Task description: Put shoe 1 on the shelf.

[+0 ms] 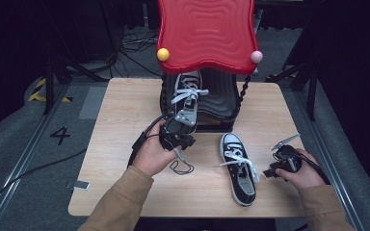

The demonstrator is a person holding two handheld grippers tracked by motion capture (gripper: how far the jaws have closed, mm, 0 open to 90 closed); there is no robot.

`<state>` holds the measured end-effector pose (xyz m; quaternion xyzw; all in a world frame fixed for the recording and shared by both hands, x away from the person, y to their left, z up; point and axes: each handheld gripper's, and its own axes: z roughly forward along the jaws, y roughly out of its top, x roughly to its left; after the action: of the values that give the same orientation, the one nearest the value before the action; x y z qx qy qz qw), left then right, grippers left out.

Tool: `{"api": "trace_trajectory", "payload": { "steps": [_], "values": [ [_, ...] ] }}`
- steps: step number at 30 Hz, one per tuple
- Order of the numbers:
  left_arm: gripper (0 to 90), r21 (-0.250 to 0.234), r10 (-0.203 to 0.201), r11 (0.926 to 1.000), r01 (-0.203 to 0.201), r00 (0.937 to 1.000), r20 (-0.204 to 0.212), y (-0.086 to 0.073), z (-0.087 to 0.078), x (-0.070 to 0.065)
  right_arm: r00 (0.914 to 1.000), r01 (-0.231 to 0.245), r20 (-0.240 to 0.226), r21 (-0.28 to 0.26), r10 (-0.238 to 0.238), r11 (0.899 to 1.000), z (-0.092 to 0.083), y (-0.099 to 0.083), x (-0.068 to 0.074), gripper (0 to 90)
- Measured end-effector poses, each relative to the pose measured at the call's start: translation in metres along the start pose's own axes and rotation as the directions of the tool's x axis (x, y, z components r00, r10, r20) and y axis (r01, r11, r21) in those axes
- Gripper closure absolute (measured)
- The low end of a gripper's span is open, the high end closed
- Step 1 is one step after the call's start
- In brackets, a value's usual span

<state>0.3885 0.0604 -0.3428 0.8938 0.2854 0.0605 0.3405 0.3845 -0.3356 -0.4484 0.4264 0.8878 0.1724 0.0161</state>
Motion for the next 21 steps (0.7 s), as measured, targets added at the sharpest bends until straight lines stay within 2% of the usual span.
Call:
{"api": "trace_trajectory", "payload": {
  "steps": [4,6,8,9,10,15,17,18,21],
  "values": [
    [89.1,0.021,0.022,0.9995,-0.022,0.9998,0.002,-0.003,0.008,0.008,1.0000,0.003,0.001,-0.007,-0.003,1.000,0.000,0.000,0.000,52.1],
    [89.4,0.032,0.026,0.9991,-0.027,0.9995,0.017,-0.006,0.012,0.012,1.0000,0.005,-0.001,-0.009,-0.005,1.000,0.000,0.000,0.000,52.1],
    [89.6,0.044,0.034,0.9984,-0.034,0.9994,0.007,-0.010,0.015,0.016,0.9999,0.008,-0.006,-0.016,-0.009,1.000,0.000,-0.001,-0.001,52.1],
    [89.6,0.025,0.025,0.9994,-0.025,0.9997,0.004,-0.012,0.016,0.017,1.0000,0.004,-0.007,-0.015,-0.004,1.000,0.000,-0.002,-0.001,52.2],
    [89.7,0.027,0.001,0.9996,-0.002,0.9998,0.021,-0.017,0.019,0.023,1.0000,0.003,-0.008,-0.020,-0.004,1.000,0.000,-0.002,-0.001,52.2],
    [89.8,0.006,-0.023,0.9997,0.023,0.9996,0.017,-0.018,0.023,0.029,0.9999,0.011,0.002,-0.015,-0.011,1.000,0.000,-0.002,0.000,51.9],
    [89.8,0.014,-0.030,0.9994,0.030,0.9995,0.004,-0.018,0.025,0.030,0.9999,0.012,0.005,-0.016,-0.012,1.000,0.000,-0.002,0.001,51.8],
    [89.8,0.024,-0.039,0.9989,0.039,0.9989,-0.026,-0.018,0.027,0.031,0.9999,0.012,0.004,-0.015,-0.012,1.000,0.000,-0.002,0.001,51.9],
    [90.0,0.036,-0.077,0.9964,0.077,0.9970,-0.003,-0.015,0.028,0.034,0.9999,0.014,0.003,-0.015,-0.014,1.000,0.000,-0.001,0.000,52.1]
  ]
}}
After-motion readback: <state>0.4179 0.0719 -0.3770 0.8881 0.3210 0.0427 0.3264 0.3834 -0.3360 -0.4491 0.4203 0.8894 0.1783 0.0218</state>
